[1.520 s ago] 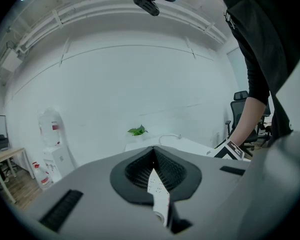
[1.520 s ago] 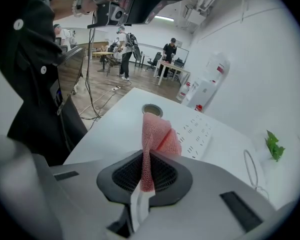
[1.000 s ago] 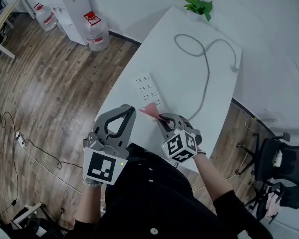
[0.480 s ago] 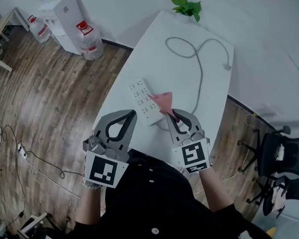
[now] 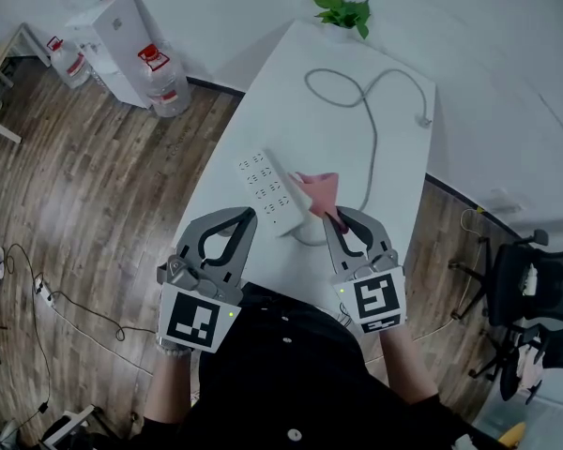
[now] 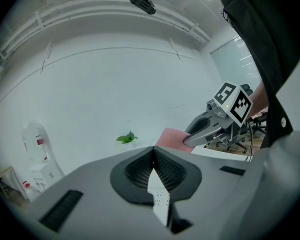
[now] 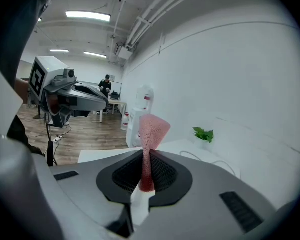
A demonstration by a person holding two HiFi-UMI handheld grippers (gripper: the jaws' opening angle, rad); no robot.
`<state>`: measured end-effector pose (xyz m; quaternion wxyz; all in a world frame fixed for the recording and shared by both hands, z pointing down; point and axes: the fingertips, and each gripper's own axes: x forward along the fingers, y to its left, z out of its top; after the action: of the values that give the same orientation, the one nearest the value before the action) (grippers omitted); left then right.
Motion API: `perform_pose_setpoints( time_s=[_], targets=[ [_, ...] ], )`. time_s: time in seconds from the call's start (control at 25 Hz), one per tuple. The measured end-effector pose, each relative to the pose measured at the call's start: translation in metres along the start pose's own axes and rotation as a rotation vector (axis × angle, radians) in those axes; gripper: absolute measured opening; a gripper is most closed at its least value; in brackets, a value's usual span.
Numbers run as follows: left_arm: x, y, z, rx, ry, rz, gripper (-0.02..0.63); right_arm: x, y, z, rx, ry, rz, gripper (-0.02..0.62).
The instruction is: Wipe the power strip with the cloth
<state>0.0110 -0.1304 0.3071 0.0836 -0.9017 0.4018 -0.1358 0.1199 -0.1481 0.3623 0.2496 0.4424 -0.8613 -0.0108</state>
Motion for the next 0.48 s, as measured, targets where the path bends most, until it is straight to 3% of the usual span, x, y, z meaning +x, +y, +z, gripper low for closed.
perform_pose_setpoints(
  time_s=[0.48],
  targets=[
    [0.0042,-0.0022,-0.0009,-0.004,0.0,0.003,0.014,0.0019,0.0059,0.0058,-0.011,-0.013,0.031,0.049]
  ],
)
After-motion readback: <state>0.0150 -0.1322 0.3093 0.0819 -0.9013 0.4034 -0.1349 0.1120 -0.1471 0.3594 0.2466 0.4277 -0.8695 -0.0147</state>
